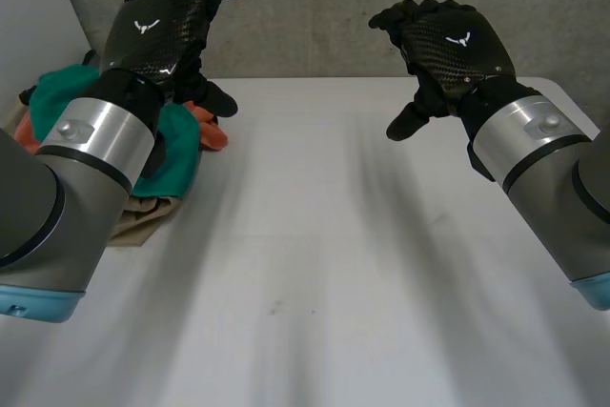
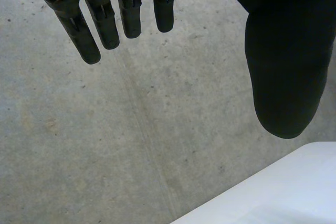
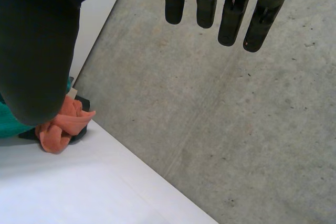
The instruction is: Fold the laundry.
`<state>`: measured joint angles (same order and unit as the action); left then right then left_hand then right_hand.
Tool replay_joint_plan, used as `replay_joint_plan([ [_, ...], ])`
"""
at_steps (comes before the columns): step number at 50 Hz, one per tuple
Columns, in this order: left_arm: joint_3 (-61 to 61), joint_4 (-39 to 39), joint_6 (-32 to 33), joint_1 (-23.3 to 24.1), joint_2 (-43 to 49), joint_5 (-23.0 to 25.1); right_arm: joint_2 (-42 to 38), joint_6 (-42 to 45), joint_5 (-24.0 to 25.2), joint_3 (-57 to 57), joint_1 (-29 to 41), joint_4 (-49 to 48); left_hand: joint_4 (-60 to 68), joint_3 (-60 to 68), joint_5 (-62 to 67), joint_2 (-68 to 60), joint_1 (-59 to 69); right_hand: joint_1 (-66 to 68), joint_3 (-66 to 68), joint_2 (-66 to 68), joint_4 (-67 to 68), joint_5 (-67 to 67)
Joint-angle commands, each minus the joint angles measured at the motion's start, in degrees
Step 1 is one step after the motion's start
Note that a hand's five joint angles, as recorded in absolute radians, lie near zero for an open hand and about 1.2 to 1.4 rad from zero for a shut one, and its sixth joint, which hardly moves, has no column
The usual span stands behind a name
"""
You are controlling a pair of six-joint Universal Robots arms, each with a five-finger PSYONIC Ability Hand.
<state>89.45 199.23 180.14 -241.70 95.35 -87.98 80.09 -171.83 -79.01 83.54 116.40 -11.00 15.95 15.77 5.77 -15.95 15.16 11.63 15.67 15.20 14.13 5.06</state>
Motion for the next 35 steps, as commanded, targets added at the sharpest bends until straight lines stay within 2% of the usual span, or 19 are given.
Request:
replay_joint_plan([
  [1, -0.33, -0.24, 0.3, 0.0, 0.1, 0.0, -0.02, 0.0, -0.18, -0.14, -0.38, 0.02, -5.95, -5.77, -5.77, 5.95, -5.16, -1.63, -5.67, -5.2, -4.13, -5.06],
  [6, -1.21, -1.47, 0.48, 0.01, 0.28, 0.0, -0.2, 0.09, -1.06, -0.93, -0.47, 0.63, -5.95, -5.77, -5.77, 5.95, -5.16, -1.63, -5.67, -5.2, -4.13, -5.06],
  [8, -1.91, -2.87, 1.18, 0.0, 0.62, 0.0, -0.29, 0.09, -3.41, -2.15, -0.82, 3.07, -5.95, -5.77, -5.77, 5.95, -5.16, -1.63, -5.67, -5.2, -4.13, -5.06],
  [12, -6.12, -11.3, 5.22, -0.7, 3.08, -0.52, -2.03, 0.53, -7.81, -5.75, -2.22, 10.36, -5.95, -5.77, -5.77, 5.95, -5.16, -1.63, -5.67, -5.2, -4.13, -5.06],
  [17, -9.64, -19.56, 9.61, -0.52, 4.76, -1.84, -5.12, 3.78, -10.64, -9.62, -2.05, 17.76, -5.23, -5.05, -5.06, 5.24, -4.44, -1.63, -5.67, -5.2, -4.13, -5.06],
  [25, -9.38, -20.54, 11.02, -1.22, 4.58, -4.83, -5.21, 6.33, -11.08, -9.46, -2.84, 18.74, -5.06, -4.88, -4.89, 5.07, -4.27, -1.63, -5.67, -5.2, -4.13, -5.06],
  [35, -7.71, -19.67, 11.29, -3.42, 4.32, -4.39, -5.21, 6.07, -10.29, -5.76, -4.42, 18.13, -5.95, -5.77, -5.77, 5.95, -5.16, -1.63, -5.67, -5.2, -4.13, -5.06],
])
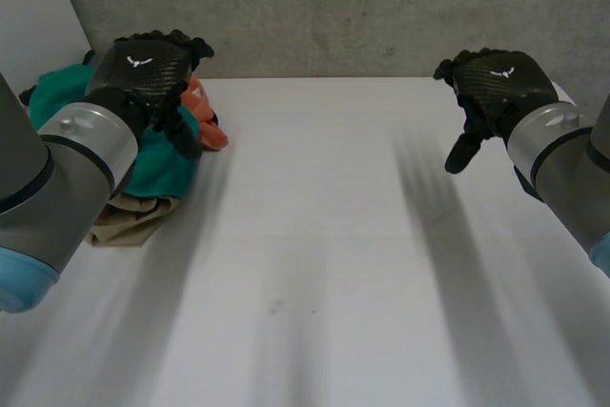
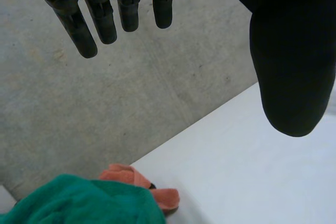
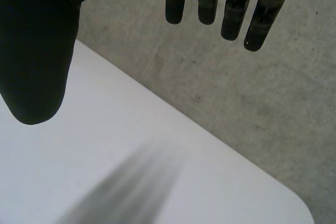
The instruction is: Fold the laundry.
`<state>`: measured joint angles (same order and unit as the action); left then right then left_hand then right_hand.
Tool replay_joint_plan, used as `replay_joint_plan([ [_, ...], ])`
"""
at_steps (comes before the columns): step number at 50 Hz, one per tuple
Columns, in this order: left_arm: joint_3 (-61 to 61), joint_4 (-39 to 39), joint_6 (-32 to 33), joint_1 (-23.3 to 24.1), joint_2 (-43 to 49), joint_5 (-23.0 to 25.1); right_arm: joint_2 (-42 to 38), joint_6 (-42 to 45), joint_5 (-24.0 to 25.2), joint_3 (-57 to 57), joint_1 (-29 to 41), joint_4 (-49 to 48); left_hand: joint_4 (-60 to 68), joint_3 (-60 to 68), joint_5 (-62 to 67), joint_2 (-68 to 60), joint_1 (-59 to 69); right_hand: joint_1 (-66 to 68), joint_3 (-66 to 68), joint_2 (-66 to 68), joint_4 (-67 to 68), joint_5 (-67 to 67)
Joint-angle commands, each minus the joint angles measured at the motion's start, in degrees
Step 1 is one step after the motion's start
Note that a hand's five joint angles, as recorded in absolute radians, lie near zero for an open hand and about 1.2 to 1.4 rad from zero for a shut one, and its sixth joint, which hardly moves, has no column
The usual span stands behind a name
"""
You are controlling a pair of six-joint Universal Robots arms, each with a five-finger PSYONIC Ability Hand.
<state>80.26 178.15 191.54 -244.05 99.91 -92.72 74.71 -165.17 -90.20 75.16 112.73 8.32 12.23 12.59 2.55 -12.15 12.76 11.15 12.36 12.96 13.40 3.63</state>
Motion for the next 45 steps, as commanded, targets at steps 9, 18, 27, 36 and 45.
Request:
replay_joint_plan([
  [9, 0.96, 12.9, 4.69, -7.73, 6.23, 1.4, -0.35, -0.15, 1.25, 3.5, -0.76, -2.26, 3.0, 2.64, 2.68, -3.08, 2.47, -1.15, -2.36, -2.96, -3.4, -3.63],
  [18, -6.6, 18.81, 25.45, -17.76, 23.03, 7.38, -0.7, -0.07, 2.31, 3.41, -0.76, -2.26, 1.52, 1.15, 1.19, -1.59, 0.98, -1.15, -2.36, -2.96, -3.4, -3.63],
  [27, -21.34, 24.51, 30.39, -23.48, 39.71, 10.36, -1.67, 0.02, 2.57, 3.5, -0.76, -2.26, -0.5, -0.86, -0.83, 0.43, -1.03, -1.15, -2.36, -2.96, -3.4, -3.63],
  [36, -30.41, 26.98, 26.79, -24.63, 47.82, 16.25, -2.38, 0.11, 2.66, 3.59, -0.76, -2.26, 11.07, 10.7, 10.74, -11.14, 10.54, -1.15, -2.36, -2.96, -3.4, -3.63],
  [45, -35.35, 29.0, 24.67, -24.1, 52.49, 16.17, -2.99, 0.2, 2.66, 3.06, -1.46, -2.35, 67.77, 67.41, 67.45, -67.85, 67.24, -1.15, -2.36, -2.96, -3.4, -3.63],
])
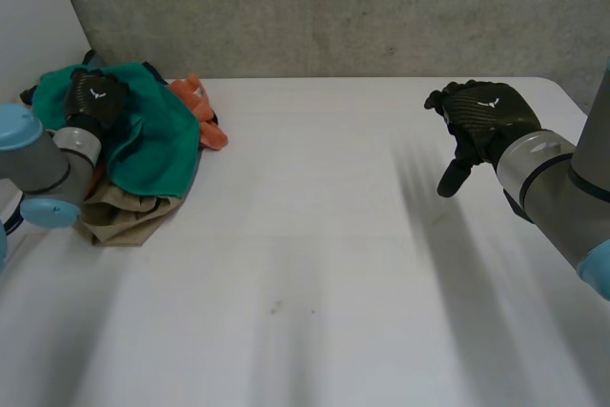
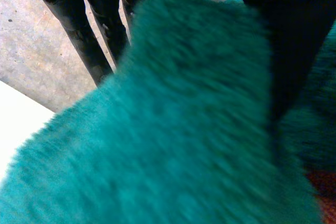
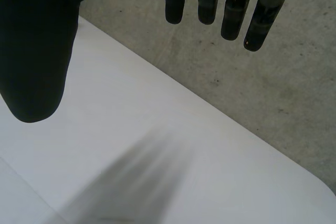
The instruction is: Fold the laundry.
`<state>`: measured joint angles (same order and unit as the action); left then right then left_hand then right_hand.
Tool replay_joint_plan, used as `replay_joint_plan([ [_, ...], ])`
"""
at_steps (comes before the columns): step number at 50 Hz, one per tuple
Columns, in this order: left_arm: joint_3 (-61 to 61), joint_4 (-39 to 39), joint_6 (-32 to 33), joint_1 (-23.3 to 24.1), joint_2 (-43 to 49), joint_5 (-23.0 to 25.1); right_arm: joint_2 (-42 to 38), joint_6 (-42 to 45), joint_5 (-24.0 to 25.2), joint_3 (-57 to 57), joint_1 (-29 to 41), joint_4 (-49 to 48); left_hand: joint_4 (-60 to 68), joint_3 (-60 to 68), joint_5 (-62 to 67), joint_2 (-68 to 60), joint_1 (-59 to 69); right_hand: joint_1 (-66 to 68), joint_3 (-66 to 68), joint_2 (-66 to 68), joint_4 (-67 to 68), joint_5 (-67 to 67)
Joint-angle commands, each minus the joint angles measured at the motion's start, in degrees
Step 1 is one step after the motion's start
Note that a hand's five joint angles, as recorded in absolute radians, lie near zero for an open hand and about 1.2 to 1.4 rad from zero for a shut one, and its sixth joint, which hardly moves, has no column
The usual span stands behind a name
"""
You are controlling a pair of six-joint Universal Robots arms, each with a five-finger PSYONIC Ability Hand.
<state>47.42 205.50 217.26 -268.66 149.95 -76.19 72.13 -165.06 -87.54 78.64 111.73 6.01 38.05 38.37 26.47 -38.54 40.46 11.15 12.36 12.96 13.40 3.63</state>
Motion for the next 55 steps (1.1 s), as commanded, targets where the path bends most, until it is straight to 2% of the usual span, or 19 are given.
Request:
replay_joint_plan([
  [1, -2.08, 2.96, -1.05, 0.68, 2.45, -0.45, -0.5, 0.09, 0.0, -0.42, -0.46, -0.03, 41.95, 41.63, 43.53, -41.46, 39.54, -1.15, -2.36, -2.96, -3.4, -3.63],
  [4, -0.85, 4.81, -1.22, 1.47, 1.84, -0.97, -0.94, 0.18, 0.0, -0.59, -0.64, -0.03, 41.95, 41.63, 43.53, -41.46, 39.54, -1.15, -2.36, -2.96, -3.4, -3.63],
  [8, 4.68, 7.54, -2.36, 4.1, -3.6, -2.11, -0.94, 1.32, 0.0, -0.77, -1.08, -0.03, 41.95, 41.63, 43.53, -41.46, 39.54, -1.15, -2.36, -2.96, -3.4, -3.63],
  [11, 10.74, 9.3, -6.75, 6.65, -11.86, -2.91, -0.76, 2.02, -0.09, -0.94, -1.34, 0.06, 41.95, 41.63, 43.53, -41.46, 39.54, -1.15, -2.36, -2.96, -3.4, -3.63],
  [12, 13.89, 9.65, -10.5, 8.31, -16.49, -3.52, -0.68, 2.02, -0.09, -1.03, -1.34, 0.06, 41.95, 41.63, 43.53, -41.46, 39.54, -1.15, -2.36, -2.96, -3.4, -3.63],
  [14, 16.37, 9.65, -13.95, 10.08, -20.21, -3.87, -0.59, 2.02, -0.09, -1.21, -1.43, 0.15, 41.95, 41.63, 43.53, -41.46, 39.54, -1.15, -2.36, -2.96, -3.4, -3.63],
  [15, 18.91, 9.48, -18.14, 12.7, -24.14, -4.48, -0.41, 2.02, -0.09, -1.3, -1.43, 0.15, 41.95, 41.63, 43.53, -41.46, 39.54, -1.15, -2.36, -2.96, -3.4, -3.63],
  [18, 21.91, 8.95, -23.35, 16.31, -28.91, -5.02, -0.24, 2.02, -0.09, -1.47, -1.52, 0.15, 41.95, 41.63, 43.53, -41.46, 39.54, -1.15, -2.36, -2.96, -3.4, -3.63],
  [22, 28.15, 4.75, -31.44, 23.95, -38.31, -5.46, -0.15, 2.02, -0.18, -1.65, -2.13, 0.15, 41.95, 41.63, 43.53, -41.46, 39.54, -1.15, -2.36, -2.96, -3.4, -3.63],
  [25, 30.35, 2.19, -33.74, 27.56, -40.0, -5.46, 0.11, 1.85, -0.18, -1.74, -2.75, 0.23, 41.95, 41.63, 43.53, -41.46, 39.54, -1.15, -2.36, -2.96, -3.4, -3.63],
  [31, 31.42, -2.73, -35.15, 38.29, -35.35, -5.55, 0.91, 1.85, -0.09, -1.65, -3.1, 0.24, 41.95, 41.63, 43.53, -41.46, 39.54, -1.15, -2.36, -2.96, -3.4, -3.63],
  [34, 30.63, -5.8, -34.71, 42.33, -30.97, -5.81, 0.99, 1.85, 0.0, -1.65, -3.19, 0.24, -4.61, -4.93, -3.03, 5.1, -7.02, -1.15, -2.36, -2.96, -3.4, -3.63],
  [35, 30.45, -6.69, -34.71, 43.12, -29.99, -5.9, 0.99, 1.85, 0.09, -1.65, -3.19, 0.24, -7.12, -7.44, -5.54, 7.61, -9.53, -1.15, -2.36, -2.96, -3.4, -3.63],
  [37, 30.19, -8.18, -34.62, 43.48, -28.93, -5.98, 0.91, 2.02, 0.09, -1.65, -3.45, 0.24, -11.33, -11.65, -9.75, 11.82, -13.74, -1.15, -2.36, -2.96, -3.4, -3.63],
  [38, 30.01, -9.84, -34.54, 43.66, -28.58, -6.33, 0.91, 2.02, 0.09, -1.65, -3.45, 0.24, -19.84, -20.16, -18.26, 20.33, -22.25, -1.15, -2.36, -2.96, -3.4, -3.63],
  [40, 30.01, -11.26, -34.45, 43.75, -28.66, -6.77, 0.91, 2.02, 0.09, -1.65, -3.54, 0.24, -24.62, -24.94, -23.04, 25.11, -27.03, -1.15, -2.36, -2.96, -3.4, -3.63],
  [46, 30.8, -14.69, -34.27, 42.61, -32.52, -9.41, 0.91, 2.02, 0.17, -1.65, -3.8, 0.24, -25.14, -25.46, -23.56, 25.63, -27.55, -1.15, -2.36, -2.96, -3.4, -3.63],
  [50, 32.81, -15.05, -34.01, 39.19, -35.6, -11.08, 0.99, 3.42, 0.61, -1.91, -3.72, 0.85, -24.98, -25.3, -23.39, 25.47, -27.38, -1.15, -2.36, -2.96, -3.4, -3.63],
  [55, 37.29, -15.13, -33.83, 35.58, -38.33, -11.0, 0.99, 8.43, 1.49, -1.56, -3.63, 2.08, -24.14, -24.46, -22.56, 24.63, -26.55, -1.15, -2.36, -2.96, -3.4, -3.63],
])
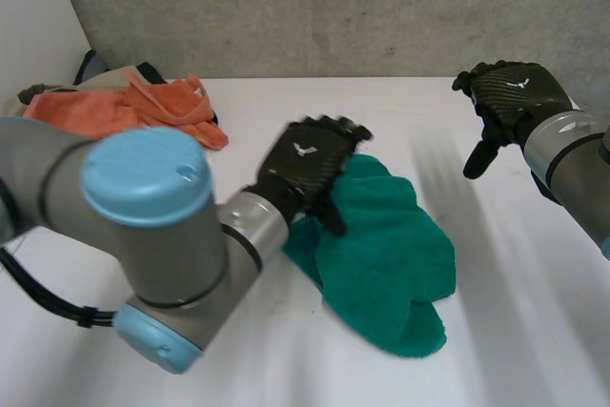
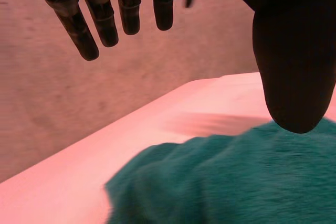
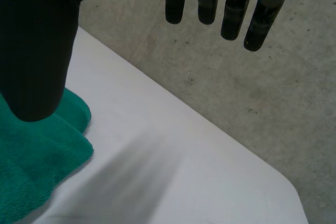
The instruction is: Fold the laundry.
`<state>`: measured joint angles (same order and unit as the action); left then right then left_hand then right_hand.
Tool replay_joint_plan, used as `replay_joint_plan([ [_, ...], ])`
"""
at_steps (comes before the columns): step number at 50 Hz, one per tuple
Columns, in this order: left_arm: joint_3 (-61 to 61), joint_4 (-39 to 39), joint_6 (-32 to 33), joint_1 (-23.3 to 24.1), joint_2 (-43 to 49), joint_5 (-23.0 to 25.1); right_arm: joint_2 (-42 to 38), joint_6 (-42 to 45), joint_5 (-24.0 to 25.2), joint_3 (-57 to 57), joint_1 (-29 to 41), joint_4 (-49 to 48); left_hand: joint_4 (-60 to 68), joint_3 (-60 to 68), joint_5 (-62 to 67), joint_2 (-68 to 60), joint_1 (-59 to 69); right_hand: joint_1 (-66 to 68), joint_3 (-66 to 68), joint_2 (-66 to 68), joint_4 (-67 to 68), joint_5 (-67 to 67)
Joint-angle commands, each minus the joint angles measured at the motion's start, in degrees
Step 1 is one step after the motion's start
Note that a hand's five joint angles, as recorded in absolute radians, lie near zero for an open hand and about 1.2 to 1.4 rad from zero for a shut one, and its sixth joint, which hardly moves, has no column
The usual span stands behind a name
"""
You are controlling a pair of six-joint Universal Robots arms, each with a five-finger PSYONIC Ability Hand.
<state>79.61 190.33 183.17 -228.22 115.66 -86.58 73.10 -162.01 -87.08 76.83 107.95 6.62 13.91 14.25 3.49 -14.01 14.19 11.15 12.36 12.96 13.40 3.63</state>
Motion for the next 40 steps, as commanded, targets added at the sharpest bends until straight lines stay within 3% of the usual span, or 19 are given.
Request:
replay_joint_plan([
  [1, 5.9, 0.04, 0.43, -5.04, -4.13, -0.43, 0.02, 6.43, 1.12, 0.34, 0.16, 2.16, 0.67, 0.33, 1.09, -0.57, 0.39, -1.15, -2.36, -2.96, -3.4, -3.63],
  [11, 12.06, 1.09, 2.28, -3.73, -3.25, 0.97, 0.29, 13.47, 1.21, 4.55, 0.16, 11.22, 6.06, 5.72, 6.48, -5.96, 5.78, -0.06, -1.26, -1.87, -2.31, -2.54],
  [16, 9.96, 2.5, 2.46, -0.57, 1.83, 3.87, 0.11, 13.56, 1.03, 7.8, -0.19, 9.64, 11.09, 10.75, 11.51, -10.99, 10.81, -0.22, -1.43, -2.03, -2.47, -2.7],
  [22, 5.47, 4.35, 2.55, 1.63, 8.16, 3.7, 0.2, 13.47, 1.12, 12.11, -2.65, 5.43, 18.83, 18.49, 19.25, -18.73, 18.55, -0.23, -1.43, -2.03, -2.47, -2.71],
  [29, 0.2, 4.44, 2.72, 2.6, 14.41, 3.52, 0.55, 13.39, 1.38, 16.33, -4.15, 2.61, 38.82, 38.48, 39.25, -38.73, 38.54, -0.39, -1.6, -2.2, -2.64, -2.87],
  [32, -1.82, 4.44, 4.56, 2.78, 15.56, 3.44, 0.55, 13.39, 1.38, 17.21, -4.5, 2.26, 63.68, 63.34, 64.1, -63.58, 63.4, -0.39, -1.6, -2.2, -2.64, -2.87],
  [40, -3.5, 4.44, 10.19, 3.57, 12.06, 0.55, 0.9, 13.21, 1.56, 16.69, -6.34, 1.55, 66.09, 65.75, 66.51, -65.99, 65.81, -0.9, -2.1, -2.71, -3.15, -3.38],
])
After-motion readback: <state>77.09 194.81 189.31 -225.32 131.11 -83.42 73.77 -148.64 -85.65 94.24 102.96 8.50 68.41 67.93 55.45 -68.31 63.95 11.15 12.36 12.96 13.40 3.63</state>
